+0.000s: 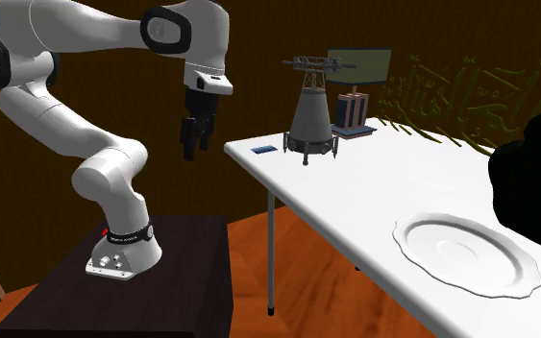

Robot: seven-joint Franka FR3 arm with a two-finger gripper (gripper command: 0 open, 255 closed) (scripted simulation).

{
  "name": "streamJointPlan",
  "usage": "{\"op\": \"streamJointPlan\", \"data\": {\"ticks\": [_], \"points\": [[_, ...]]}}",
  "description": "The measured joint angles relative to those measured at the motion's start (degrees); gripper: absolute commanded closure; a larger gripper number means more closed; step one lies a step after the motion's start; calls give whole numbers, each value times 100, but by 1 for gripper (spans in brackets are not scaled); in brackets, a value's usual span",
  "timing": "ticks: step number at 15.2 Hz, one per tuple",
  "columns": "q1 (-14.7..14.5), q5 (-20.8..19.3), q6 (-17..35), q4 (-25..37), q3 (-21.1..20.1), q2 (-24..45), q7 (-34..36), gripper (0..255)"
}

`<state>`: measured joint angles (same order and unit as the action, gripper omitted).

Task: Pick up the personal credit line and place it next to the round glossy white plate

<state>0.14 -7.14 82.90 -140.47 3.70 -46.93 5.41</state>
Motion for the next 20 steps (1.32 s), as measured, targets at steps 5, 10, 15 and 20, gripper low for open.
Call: {"op": "streamJointPlan", "data": {"ticks": [5, 10, 15, 20], "points": [[-271, 197, 800, -288, -51, -13, -145, 0], [-729, 492, 2149, -716, -136, 4, -428, 0], [-1234, 789, 3607, -1118, -247, 124, -741, 0], [-1760, 1052, 4990, -1274, -296, 414, -1162, 0]]}}
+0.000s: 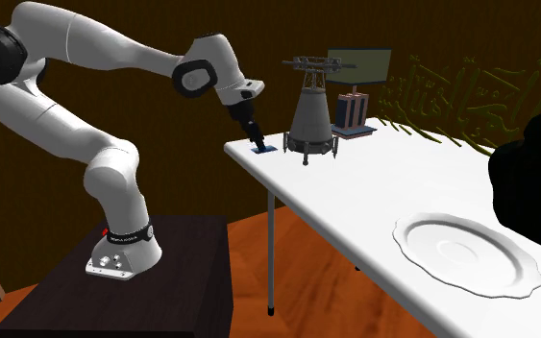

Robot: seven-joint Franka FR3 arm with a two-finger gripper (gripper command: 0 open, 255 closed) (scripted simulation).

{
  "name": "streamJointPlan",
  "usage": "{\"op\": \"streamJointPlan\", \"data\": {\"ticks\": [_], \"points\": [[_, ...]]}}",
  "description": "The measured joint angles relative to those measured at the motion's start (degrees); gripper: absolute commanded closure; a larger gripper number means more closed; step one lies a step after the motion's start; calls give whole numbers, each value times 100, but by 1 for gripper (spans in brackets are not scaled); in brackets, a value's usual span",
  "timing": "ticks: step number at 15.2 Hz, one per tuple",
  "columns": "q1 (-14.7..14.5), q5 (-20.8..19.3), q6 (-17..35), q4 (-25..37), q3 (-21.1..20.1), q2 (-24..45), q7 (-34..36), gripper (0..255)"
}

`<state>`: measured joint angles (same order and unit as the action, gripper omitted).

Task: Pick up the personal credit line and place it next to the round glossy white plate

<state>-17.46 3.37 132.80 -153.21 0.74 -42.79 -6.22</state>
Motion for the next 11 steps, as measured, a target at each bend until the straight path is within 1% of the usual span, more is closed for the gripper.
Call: {"op": "streamJointPlan", "data": {"ticks": [5, 7, 11], "points": [[-602, 276, 1413, -198, -110, 314, -364, 0], [-694, 319, 1715, -225, -109, 460, -433, 0], [-757, 363, 2137, -239, -104, 824, -478, 0]]}}
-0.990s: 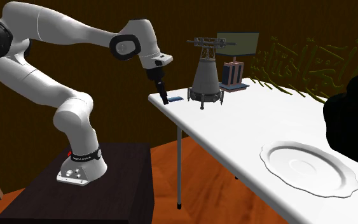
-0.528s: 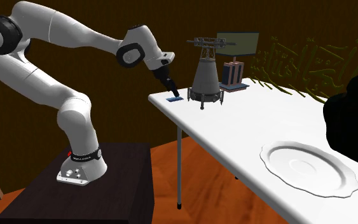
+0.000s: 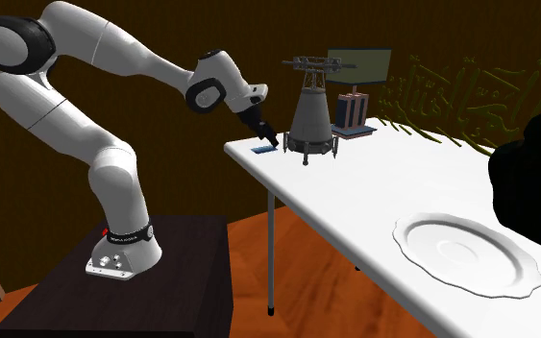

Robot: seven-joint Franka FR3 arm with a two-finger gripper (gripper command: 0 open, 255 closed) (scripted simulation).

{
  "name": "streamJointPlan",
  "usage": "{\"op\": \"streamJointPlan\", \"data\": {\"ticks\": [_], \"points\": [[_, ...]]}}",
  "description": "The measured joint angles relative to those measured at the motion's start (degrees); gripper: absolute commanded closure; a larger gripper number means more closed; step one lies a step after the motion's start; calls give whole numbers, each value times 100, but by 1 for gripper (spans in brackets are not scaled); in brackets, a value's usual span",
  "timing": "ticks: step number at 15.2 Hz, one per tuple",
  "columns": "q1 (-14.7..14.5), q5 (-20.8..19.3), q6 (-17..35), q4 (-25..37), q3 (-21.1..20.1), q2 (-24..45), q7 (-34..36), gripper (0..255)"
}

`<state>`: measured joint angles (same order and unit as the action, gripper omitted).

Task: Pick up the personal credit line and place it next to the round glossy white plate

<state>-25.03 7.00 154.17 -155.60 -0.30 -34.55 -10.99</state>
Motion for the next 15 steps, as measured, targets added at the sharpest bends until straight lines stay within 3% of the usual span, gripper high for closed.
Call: {"op": "streamJointPlan", "data": {"ticks": [8, 9, 15], "points": [[-31, 27, 259, 11, 12, 263, -25, 0], [-31, 27, 259, 11, 12, 263, -25, 255], [-31, 27, 259, 11, 12, 261, -26, 255]]}}
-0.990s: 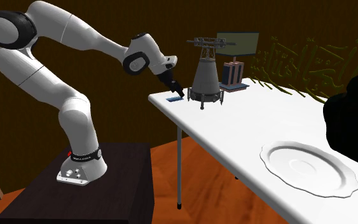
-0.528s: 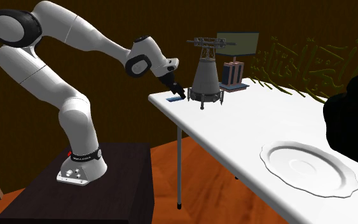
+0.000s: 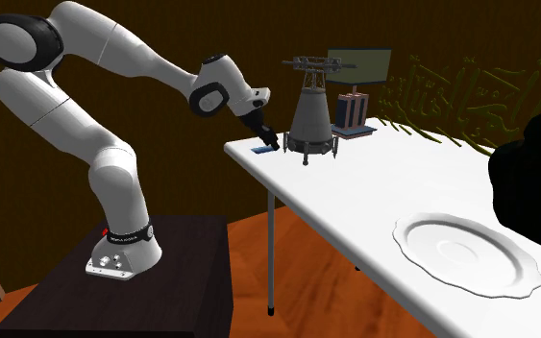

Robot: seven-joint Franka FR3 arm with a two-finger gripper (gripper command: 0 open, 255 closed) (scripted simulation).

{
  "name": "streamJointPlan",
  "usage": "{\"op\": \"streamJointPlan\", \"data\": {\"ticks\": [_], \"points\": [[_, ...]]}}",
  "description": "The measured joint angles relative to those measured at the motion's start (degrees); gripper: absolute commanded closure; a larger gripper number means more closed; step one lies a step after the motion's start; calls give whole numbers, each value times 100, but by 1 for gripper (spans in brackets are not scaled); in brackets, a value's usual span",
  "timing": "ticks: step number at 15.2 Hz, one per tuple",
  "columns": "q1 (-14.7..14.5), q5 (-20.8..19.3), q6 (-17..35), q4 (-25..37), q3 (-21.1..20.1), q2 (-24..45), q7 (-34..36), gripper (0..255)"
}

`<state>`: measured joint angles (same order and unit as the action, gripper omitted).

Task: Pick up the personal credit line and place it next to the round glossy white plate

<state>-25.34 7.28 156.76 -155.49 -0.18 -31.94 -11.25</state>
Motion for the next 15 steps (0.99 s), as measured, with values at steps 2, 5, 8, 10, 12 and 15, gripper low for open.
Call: {"op": "streamJointPlan", "data": {"ticks": [2, 5, 8, 10, 12, 15], "points": [[0, 0, 0, 0, 0, 0, 0, 255], [5, -5, -36, 15, -8, -22, 10, 255], [33, -34, -292, 175, -14, -118, 32, 255], [48, -50, -443, 264, -26, -180, 54, 255], [65, -69, -628, 368, -34, -260, 75, 255], [84, -93, -882, 566, -43, -317, 102, 255]]}}
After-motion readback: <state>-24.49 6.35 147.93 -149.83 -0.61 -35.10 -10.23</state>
